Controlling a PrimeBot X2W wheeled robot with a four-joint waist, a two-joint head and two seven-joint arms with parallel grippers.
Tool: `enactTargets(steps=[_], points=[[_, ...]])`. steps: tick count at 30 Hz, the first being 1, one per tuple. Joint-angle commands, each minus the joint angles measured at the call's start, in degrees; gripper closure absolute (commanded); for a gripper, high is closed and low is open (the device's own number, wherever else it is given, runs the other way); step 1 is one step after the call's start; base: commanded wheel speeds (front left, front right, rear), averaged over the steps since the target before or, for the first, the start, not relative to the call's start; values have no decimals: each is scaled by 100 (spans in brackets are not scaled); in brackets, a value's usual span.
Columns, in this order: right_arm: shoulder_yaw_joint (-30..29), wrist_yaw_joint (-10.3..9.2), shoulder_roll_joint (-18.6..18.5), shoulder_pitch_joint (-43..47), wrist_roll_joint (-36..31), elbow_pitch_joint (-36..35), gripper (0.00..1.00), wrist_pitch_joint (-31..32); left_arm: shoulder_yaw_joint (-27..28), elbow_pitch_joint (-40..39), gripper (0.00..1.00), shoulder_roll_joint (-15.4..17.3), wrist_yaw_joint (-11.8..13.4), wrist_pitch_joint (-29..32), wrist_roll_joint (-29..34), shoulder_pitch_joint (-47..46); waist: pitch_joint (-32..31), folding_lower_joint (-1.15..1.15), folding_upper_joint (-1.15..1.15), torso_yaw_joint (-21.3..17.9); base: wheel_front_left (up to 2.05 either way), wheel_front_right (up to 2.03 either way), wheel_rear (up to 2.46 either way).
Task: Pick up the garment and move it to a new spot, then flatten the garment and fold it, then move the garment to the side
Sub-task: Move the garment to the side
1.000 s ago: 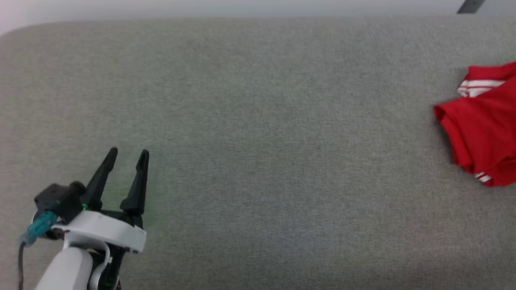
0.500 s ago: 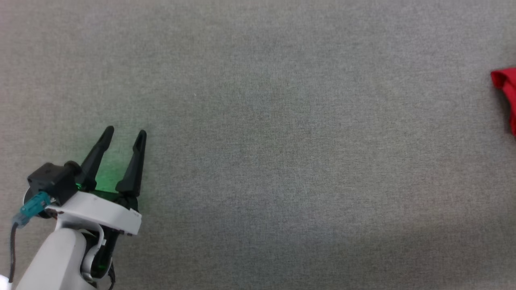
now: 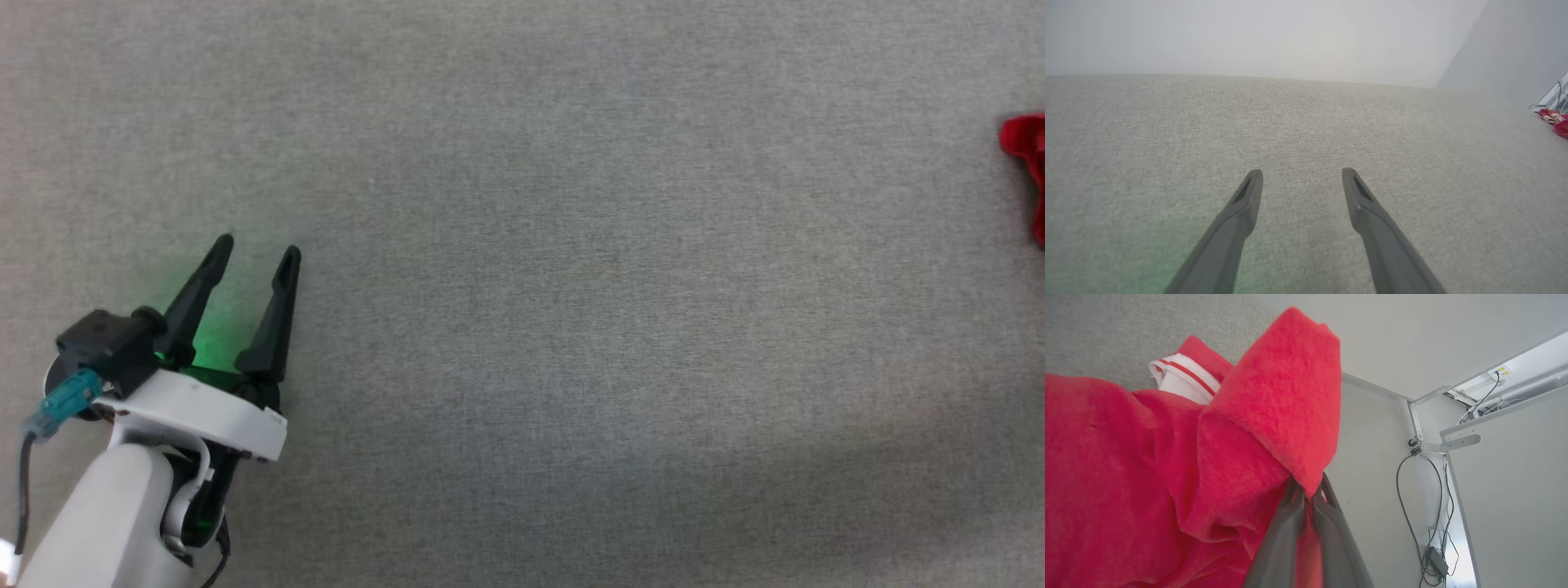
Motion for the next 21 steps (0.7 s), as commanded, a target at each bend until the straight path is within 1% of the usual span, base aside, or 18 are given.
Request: enactTargets(steps=[1, 3, 8, 9, 10, 12, 13, 14, 15, 21], points=[[-83, -12, 82, -106, -87, 109, 100, 2, -29, -8, 0, 26, -27, 21, 8, -92, 15, 0, 0, -77, 0, 0, 0], [-156, -12, 187, -150, -186, 197, 100, -64, -68, -17, 0, 25, -29, 29, 10, -139, 22, 0, 0, -108, 0, 0, 0], [-320, -12, 289, -209, -307, 356, 100, -167, -133, 1, 0, 22, -31, 49, 11, -195, 9, 0, 0, -144, 0, 0, 0], [-368, -12, 332, -222, -314, 382, 89, -234, -144, 10, 0, 28, -31, 48, 7, -203, 1, 0, 0, -148, 0, 0, 0], [-411, -12, 348, -239, -365, 405, 74, -291, -158, 19, 0, 33, -31, 47, 6, -206, -10, 0, 0, -154, 0, 0, 0], [-496, -12, 348, -260, -445, 460, 51, -399, -173, 42, 0, 29, -31, 41, -13, -200, -49, 0, 0, -159, 0, 0, 0], [-521, -12, 367, -249, -501, 492, 21, -427, -181, 58, 0, 27, -32, 37, -21, -190, -78, 0, 0, -159, 0, 0, 0], [-559, -12, 376, -265, -526, 512, 9, -472, -184, 71, 0, 29, -32, 34, -29, -172, -108, 0, 0, -161, 0, 0, 0], [-585, -12, 379, -294, -569, 530, 0, -495, -187, 84, 0, 32, -32, 33, -31, -152, -141, 0, 0, -164, 0, 0, 0], [-639, -12, 493, -384, -764, 543, 0, -629, -184, 142, 0, 3, -18, 1, -52, -24, -422, 0, 0, -162, 0, 0, 0]])
